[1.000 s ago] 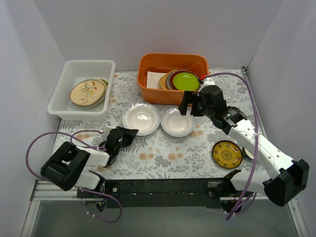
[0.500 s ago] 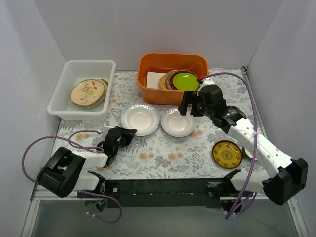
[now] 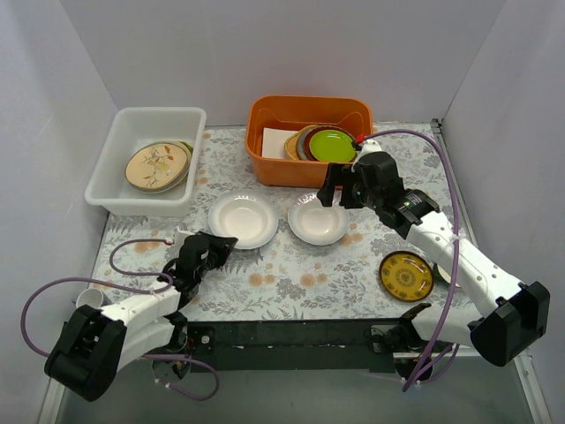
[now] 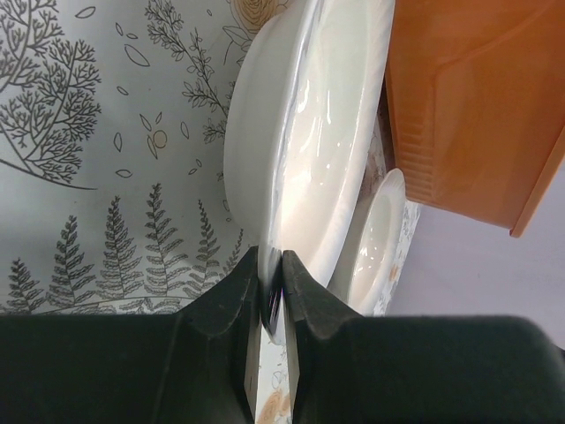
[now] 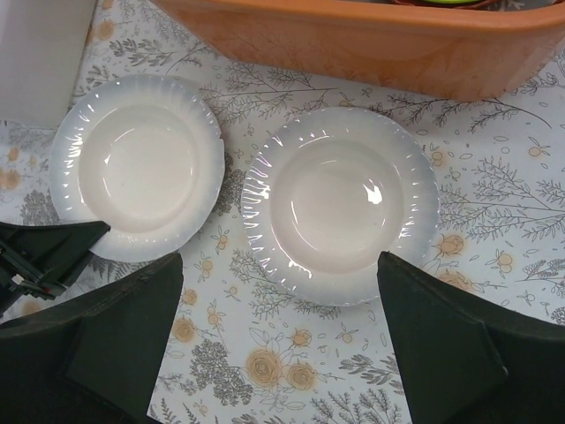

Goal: Place the plates into the plastic bin on the countertop
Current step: Pick up the plate at the center of the board, then place the plate in the plastic bin.

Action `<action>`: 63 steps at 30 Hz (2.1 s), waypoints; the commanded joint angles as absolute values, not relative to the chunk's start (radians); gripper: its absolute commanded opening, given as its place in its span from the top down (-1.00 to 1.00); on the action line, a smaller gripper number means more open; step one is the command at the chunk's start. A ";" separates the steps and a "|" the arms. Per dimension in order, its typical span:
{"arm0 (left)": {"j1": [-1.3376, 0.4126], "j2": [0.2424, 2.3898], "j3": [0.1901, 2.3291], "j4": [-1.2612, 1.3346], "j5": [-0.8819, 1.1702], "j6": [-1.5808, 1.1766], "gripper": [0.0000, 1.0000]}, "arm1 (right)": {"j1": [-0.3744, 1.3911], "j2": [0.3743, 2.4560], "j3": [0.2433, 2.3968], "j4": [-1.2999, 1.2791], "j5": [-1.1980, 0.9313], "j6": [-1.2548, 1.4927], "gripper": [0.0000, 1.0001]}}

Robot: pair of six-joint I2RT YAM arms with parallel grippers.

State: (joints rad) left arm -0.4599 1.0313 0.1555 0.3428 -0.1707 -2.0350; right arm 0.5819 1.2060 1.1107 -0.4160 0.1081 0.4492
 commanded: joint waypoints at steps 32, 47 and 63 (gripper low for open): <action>-0.479 0.500 0.316 -0.245 -0.086 -2.247 1.00 | 0.575 1.209 1.106 -0.380 0.080 0.480 -0.95; -0.479 0.511 0.475 -0.293 -0.104 -2.195 1.00 | 0.575 1.213 1.104 -0.376 0.074 0.483 -0.95; -0.479 0.604 0.692 -0.354 -0.173 -2.092 1.00 | 0.575 1.213 1.101 -0.376 0.074 0.485 -0.95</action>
State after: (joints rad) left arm -0.4751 0.5800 0.5804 -0.4679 -0.1459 -1.9892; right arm 0.5816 1.2156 1.1011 -0.4145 0.0753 0.4763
